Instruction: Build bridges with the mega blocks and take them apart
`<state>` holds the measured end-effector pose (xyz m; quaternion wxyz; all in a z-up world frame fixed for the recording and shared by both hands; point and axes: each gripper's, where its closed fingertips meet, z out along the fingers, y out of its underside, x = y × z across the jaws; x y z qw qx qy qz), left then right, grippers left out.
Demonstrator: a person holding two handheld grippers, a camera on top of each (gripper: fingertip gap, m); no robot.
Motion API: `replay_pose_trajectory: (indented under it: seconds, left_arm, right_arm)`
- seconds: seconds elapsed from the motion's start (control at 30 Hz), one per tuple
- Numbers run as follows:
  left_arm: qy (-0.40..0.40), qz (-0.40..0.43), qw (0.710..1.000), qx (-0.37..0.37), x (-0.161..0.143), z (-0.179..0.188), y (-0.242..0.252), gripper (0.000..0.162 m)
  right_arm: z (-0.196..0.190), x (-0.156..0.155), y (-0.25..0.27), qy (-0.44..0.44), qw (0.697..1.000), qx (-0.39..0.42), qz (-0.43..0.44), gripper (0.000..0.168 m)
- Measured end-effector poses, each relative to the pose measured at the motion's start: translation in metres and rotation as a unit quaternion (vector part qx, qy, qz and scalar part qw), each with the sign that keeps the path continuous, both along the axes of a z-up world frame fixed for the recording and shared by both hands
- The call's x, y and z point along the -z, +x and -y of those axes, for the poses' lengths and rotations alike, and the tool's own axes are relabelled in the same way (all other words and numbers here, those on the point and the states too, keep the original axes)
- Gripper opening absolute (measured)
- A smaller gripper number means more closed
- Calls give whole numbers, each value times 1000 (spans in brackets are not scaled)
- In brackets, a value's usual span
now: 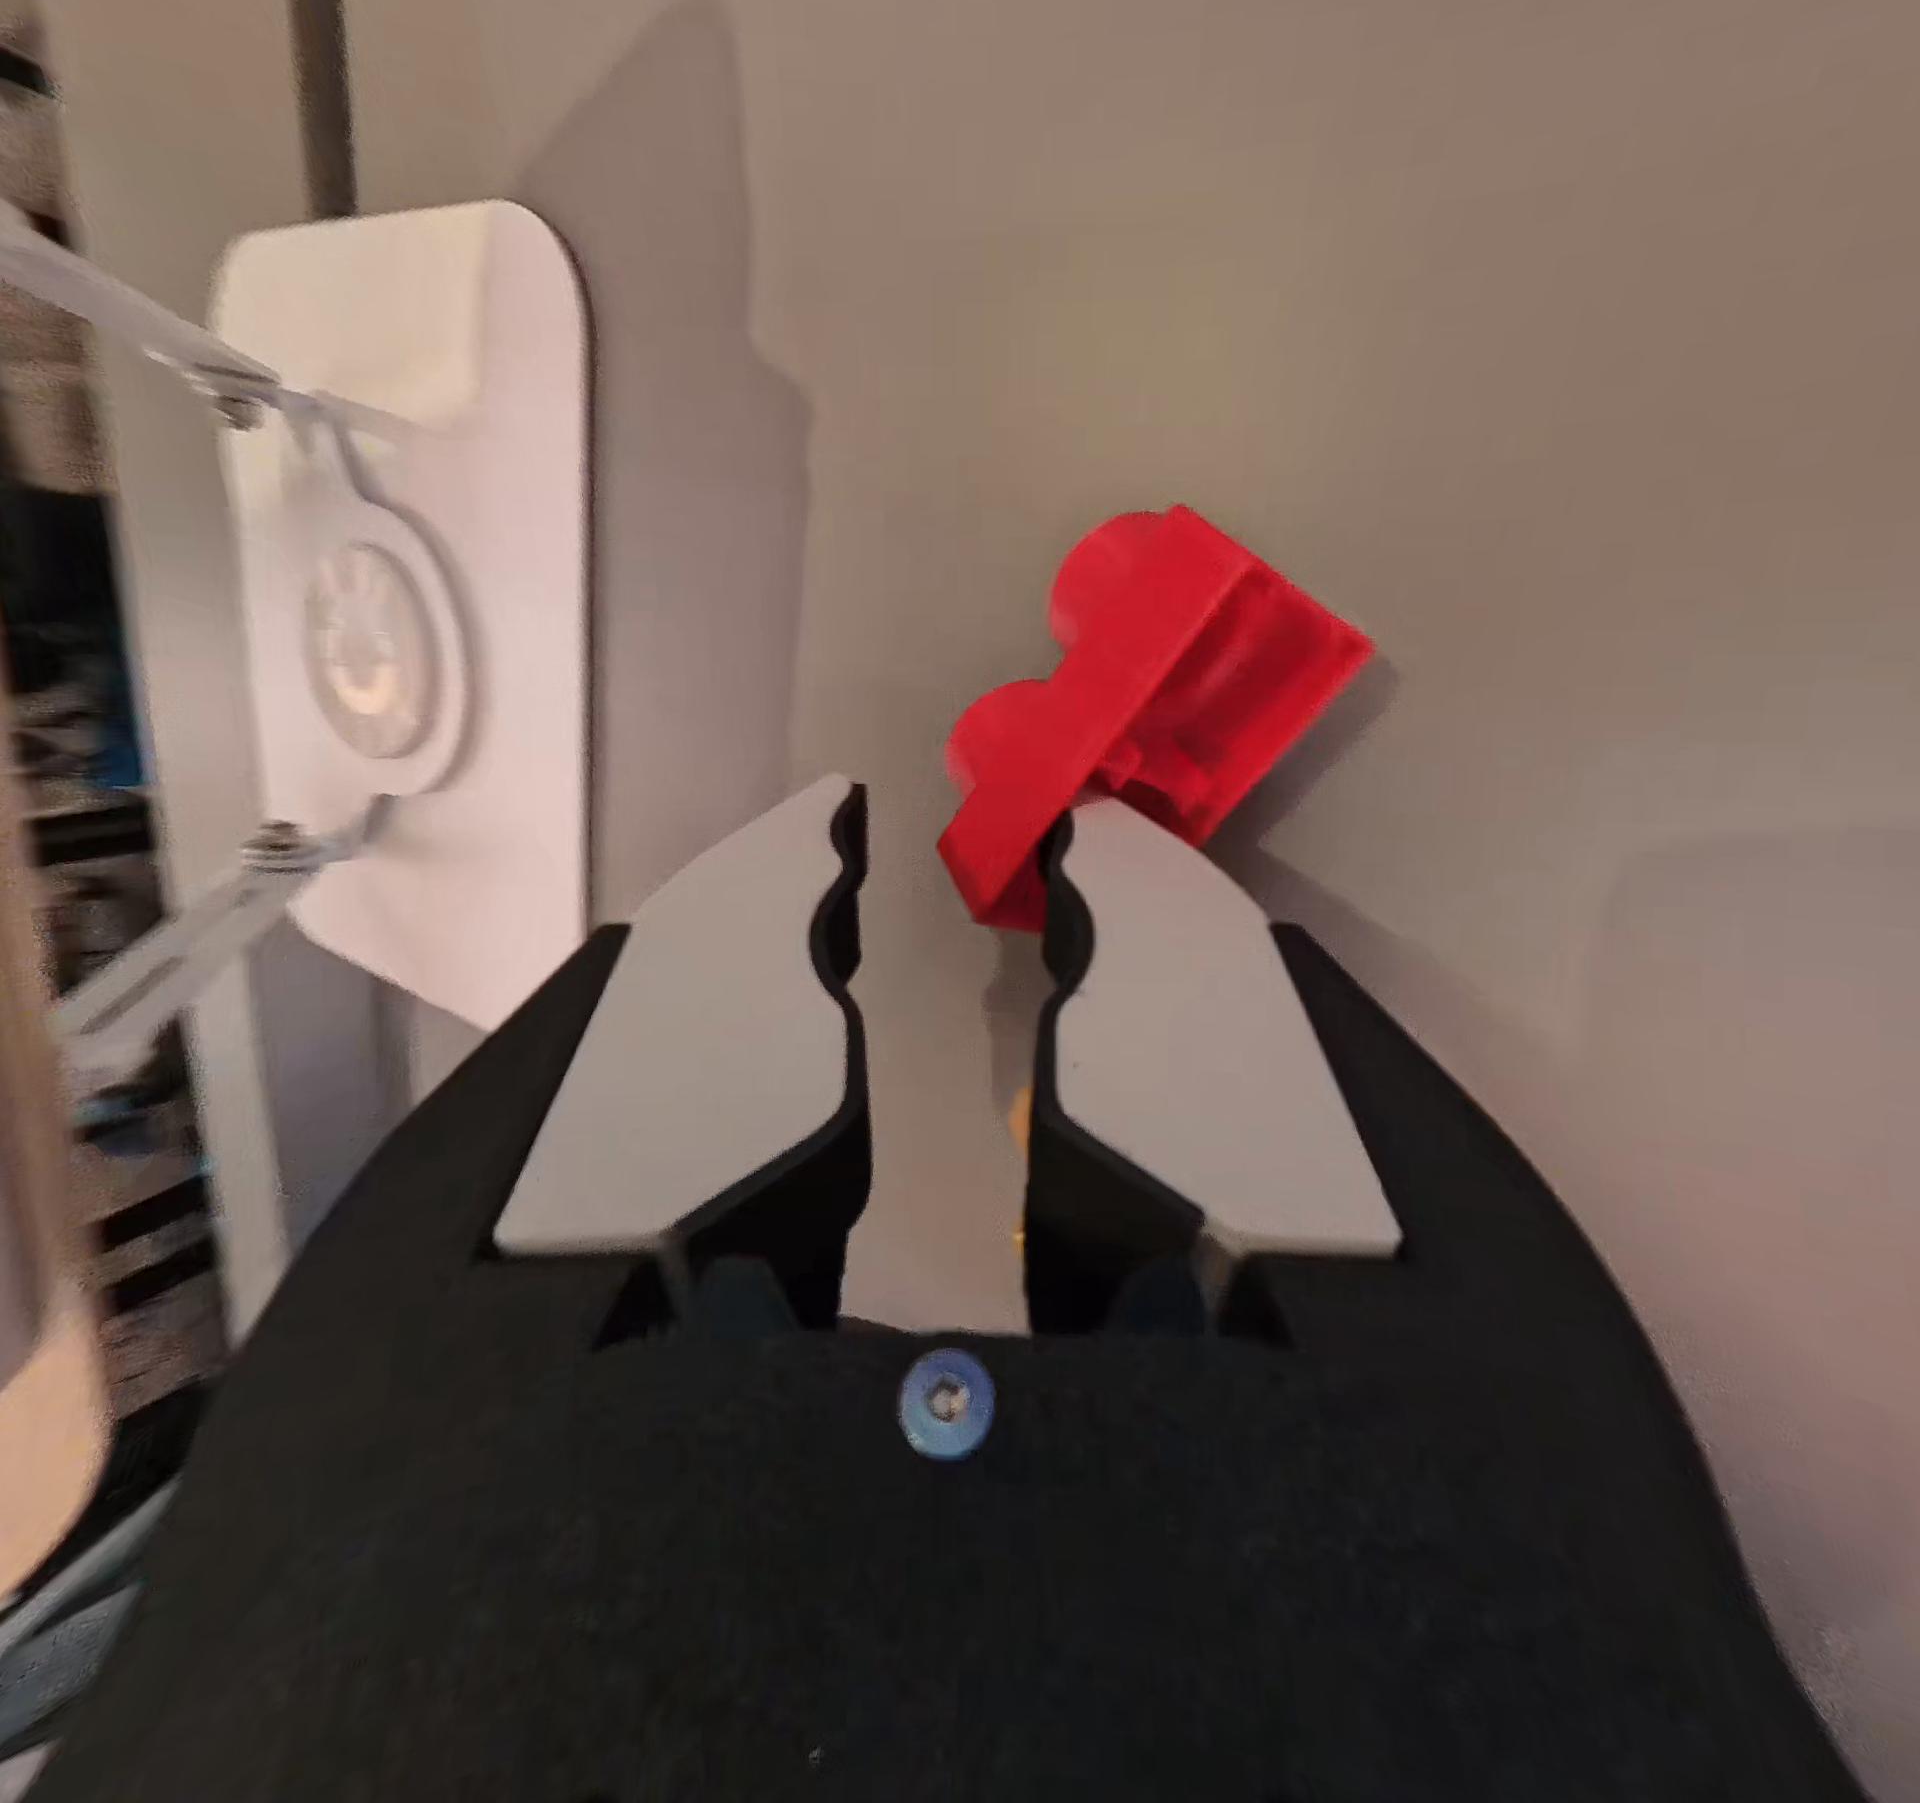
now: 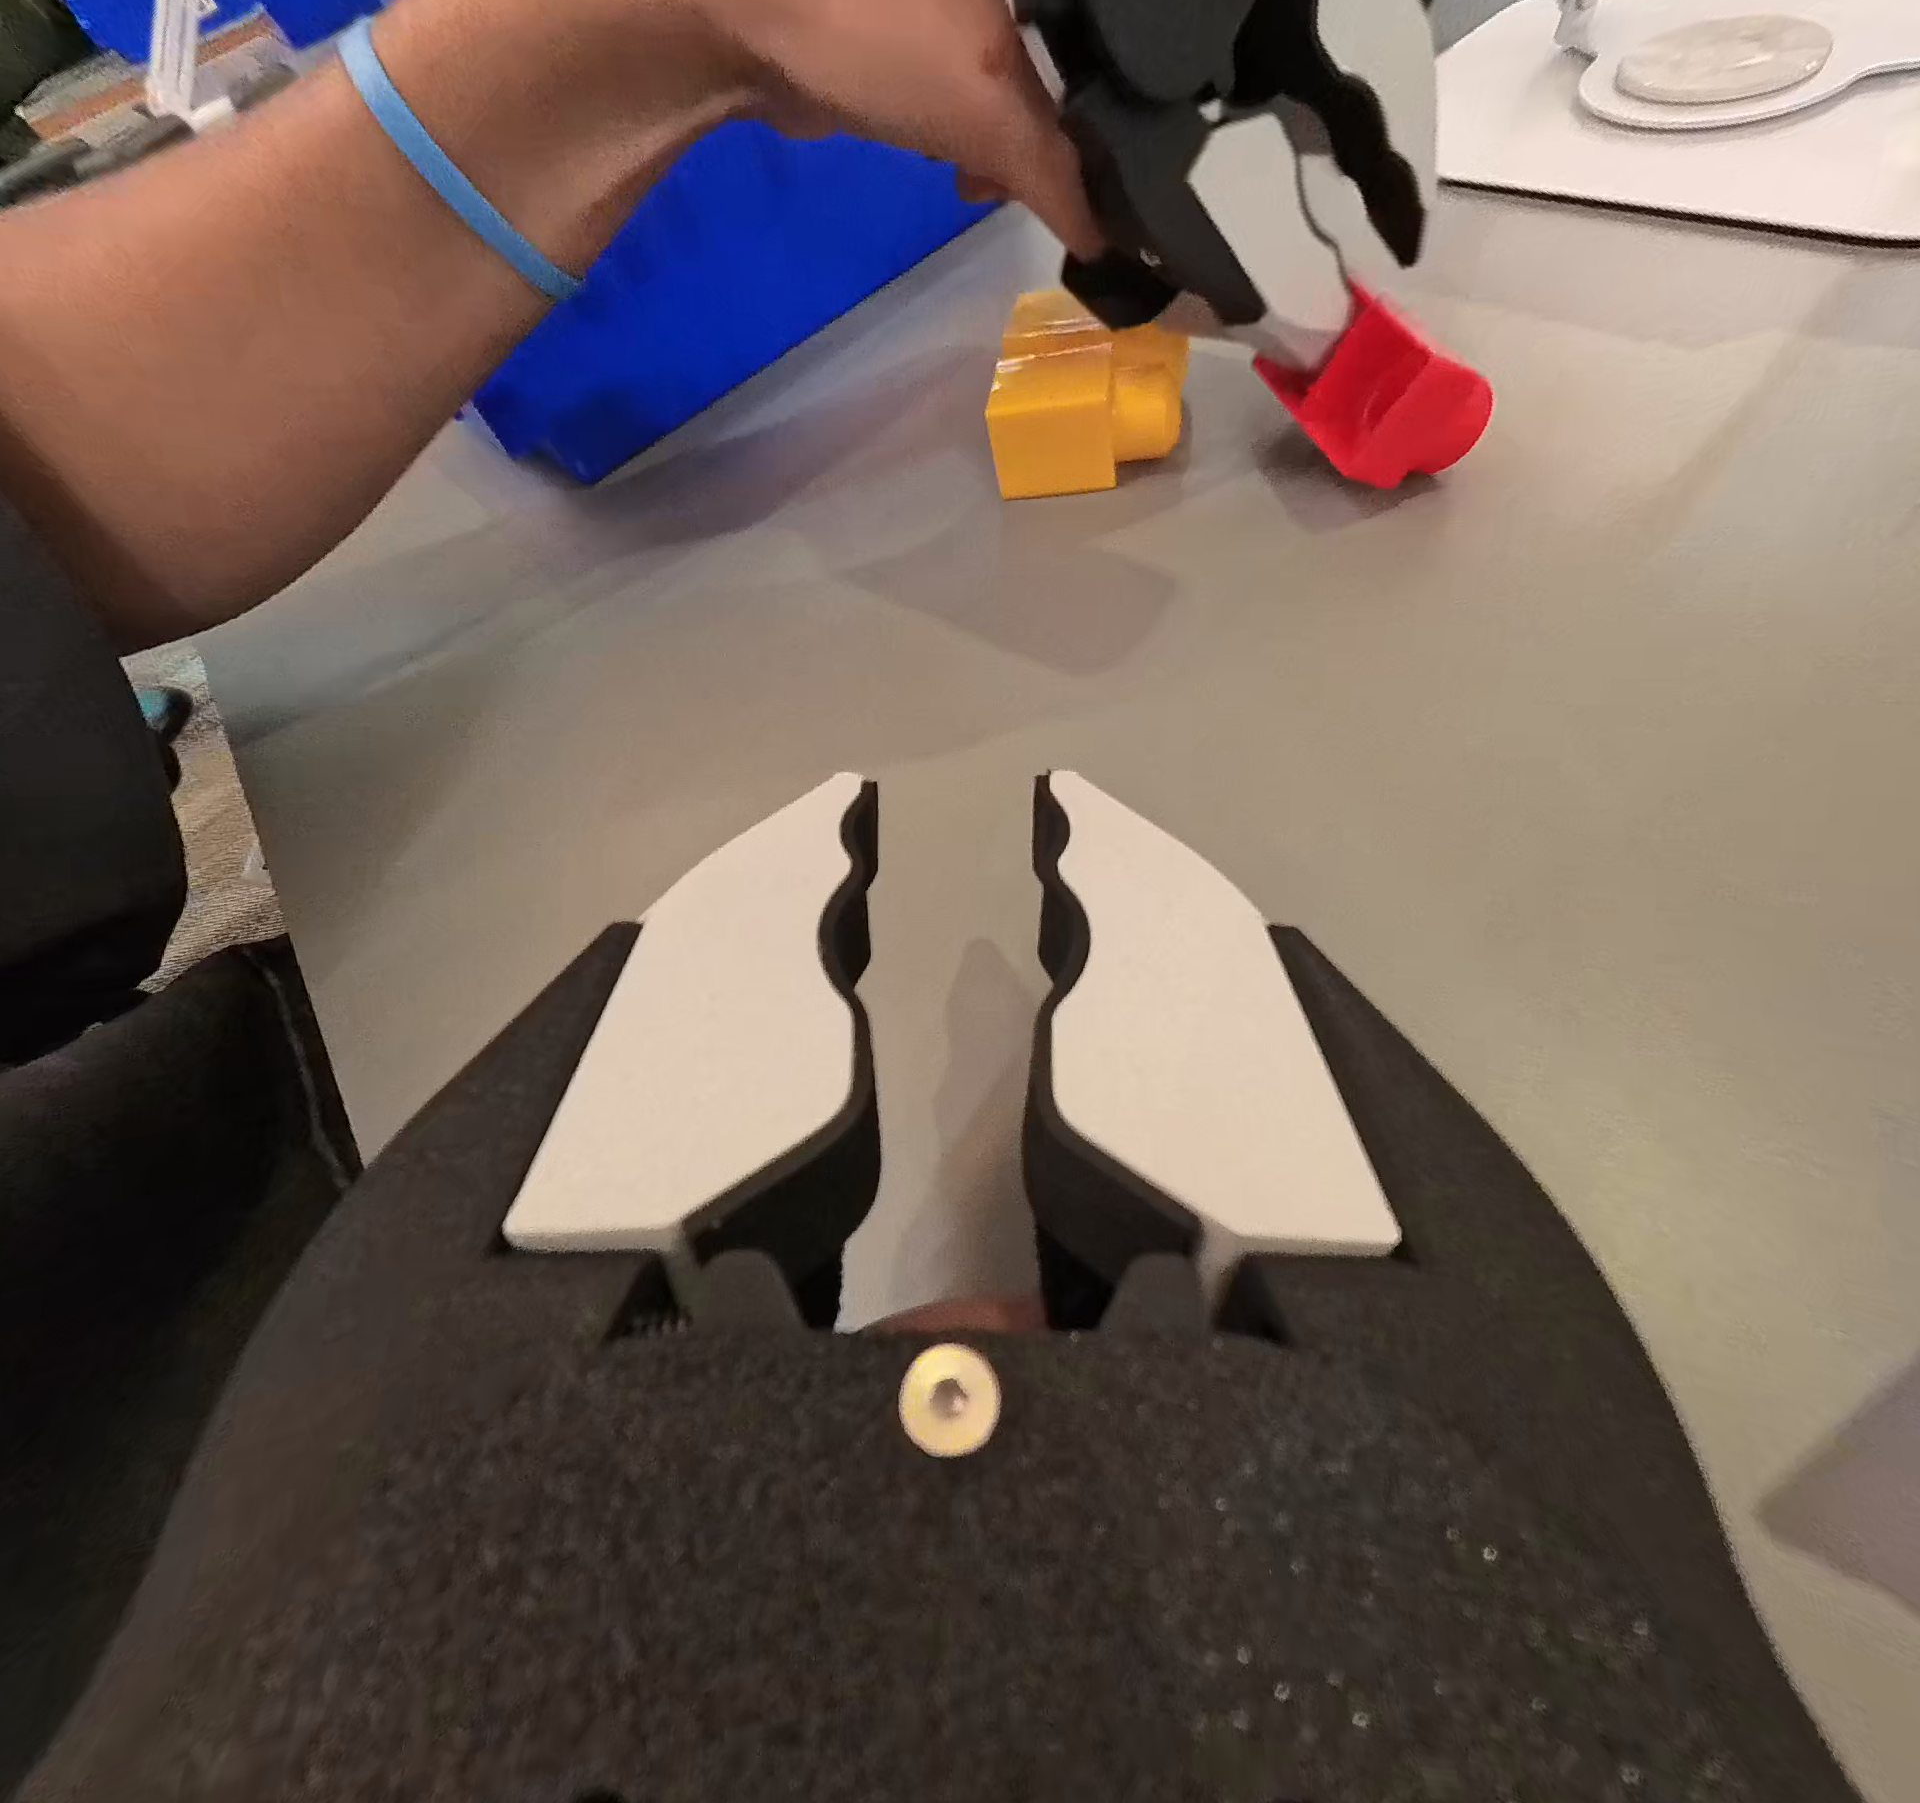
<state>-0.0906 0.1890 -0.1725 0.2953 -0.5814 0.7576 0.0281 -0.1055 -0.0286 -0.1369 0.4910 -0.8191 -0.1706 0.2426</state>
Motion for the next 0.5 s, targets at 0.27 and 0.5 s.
replay_pose_trajectory:
  seconds: [0.27,0.5]
  left_arm:
    - [-98,-64,991,-61,-24,11,-41,60]
    - [-41,145,977,-153,-102,50,-78,77]
  right_arm:
    - [1,1,-1,-5,1000,-3,-3,28]
    - [0,0,2,0,1000,3,0,28]
